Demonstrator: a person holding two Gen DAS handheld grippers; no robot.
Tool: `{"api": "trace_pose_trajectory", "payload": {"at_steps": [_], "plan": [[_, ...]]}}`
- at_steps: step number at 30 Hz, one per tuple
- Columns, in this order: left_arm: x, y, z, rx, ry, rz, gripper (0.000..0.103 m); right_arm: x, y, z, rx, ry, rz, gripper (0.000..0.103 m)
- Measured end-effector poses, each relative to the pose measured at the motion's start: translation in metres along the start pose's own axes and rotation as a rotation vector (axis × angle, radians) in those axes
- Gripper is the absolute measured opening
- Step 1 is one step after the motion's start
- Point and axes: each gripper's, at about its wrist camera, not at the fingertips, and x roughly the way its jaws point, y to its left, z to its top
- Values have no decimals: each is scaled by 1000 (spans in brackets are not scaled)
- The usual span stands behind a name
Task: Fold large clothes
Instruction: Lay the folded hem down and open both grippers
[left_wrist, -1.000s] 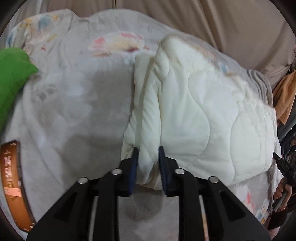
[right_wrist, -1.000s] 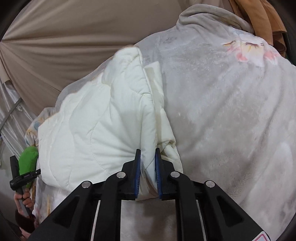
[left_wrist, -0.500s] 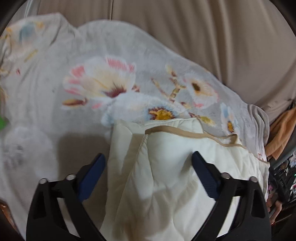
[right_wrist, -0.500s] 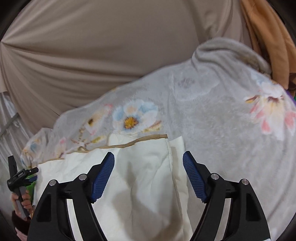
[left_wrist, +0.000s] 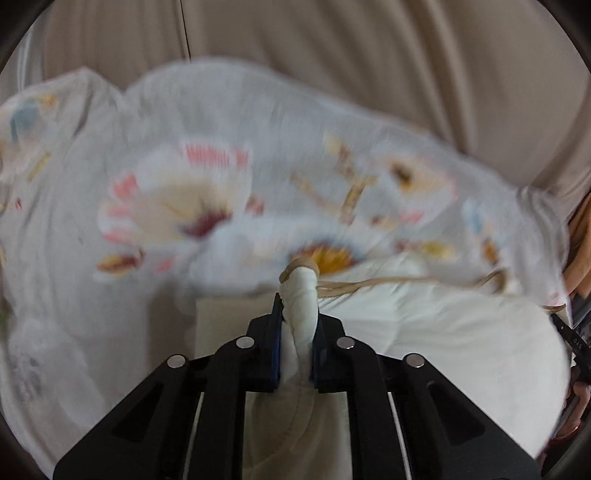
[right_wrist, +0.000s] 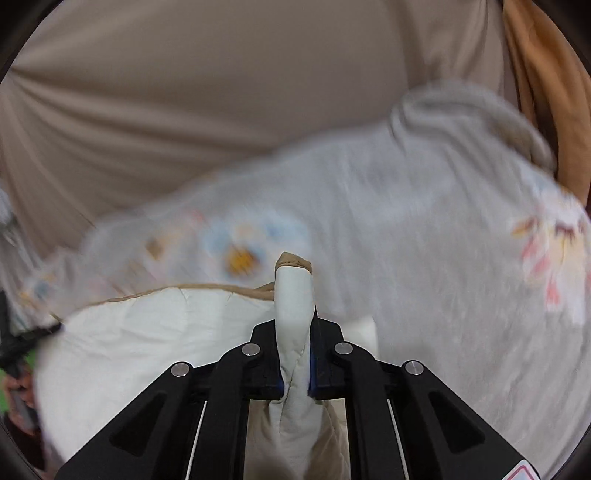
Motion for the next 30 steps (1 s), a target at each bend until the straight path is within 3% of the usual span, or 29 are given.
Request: {"api": "trace_pose_trajectory", "payload": {"at_steps": [2,6,7,8,9,10,11,13,15,18,20,22,24,29,30], "plan": [[16,2,-8,-4,7,24,15,7,2,1,-8,36,-14,8],[12,-7,-5,48,-9,98,20,0,9,9,-48,59,-73,13],[2,-7,-5,51,-32,130,31,-10,10,10,-42,32,-96,21],[-14,-6,-6,50,-71,169,50,-27,11,11,-26,-23,-141,28],[-30,-4,-6,48,-117,193,60,-44,10,11,-9,-83,-168,42],[-55,-3,-9,44,-188,219,73,-64,12,10,10,-152,-177,45],[-79,-5,-12,47,-253,233,77,-88,19,8,14,-215,-157,45],[-118,-21,-17,92,-320,199,77,-112,43,5,-39,-245,-65,44],[-137,-47,-23,143,-331,124,77,-125,89,-9,-155,-224,78,39],[-140,-96,-46,242,-274,-15,77,-116,164,-51,-331,-86,307,19],[-121,-123,-66,305,-210,-43,77,-100,198,-84,-413,18,384,10],[-96,-137,-86,348,-158,-1,77,-87,212,-108,-474,51,349,5],[-73,-134,-100,354,-110,52,76,-78,200,-119,-461,60,316,0],[-74,-87,-113,294,-120,82,77,-85,107,-108,-264,18,182,0],[-77,-74,-113,273,-129,116,77,-88,89,-107,-226,6,143,0]]}}
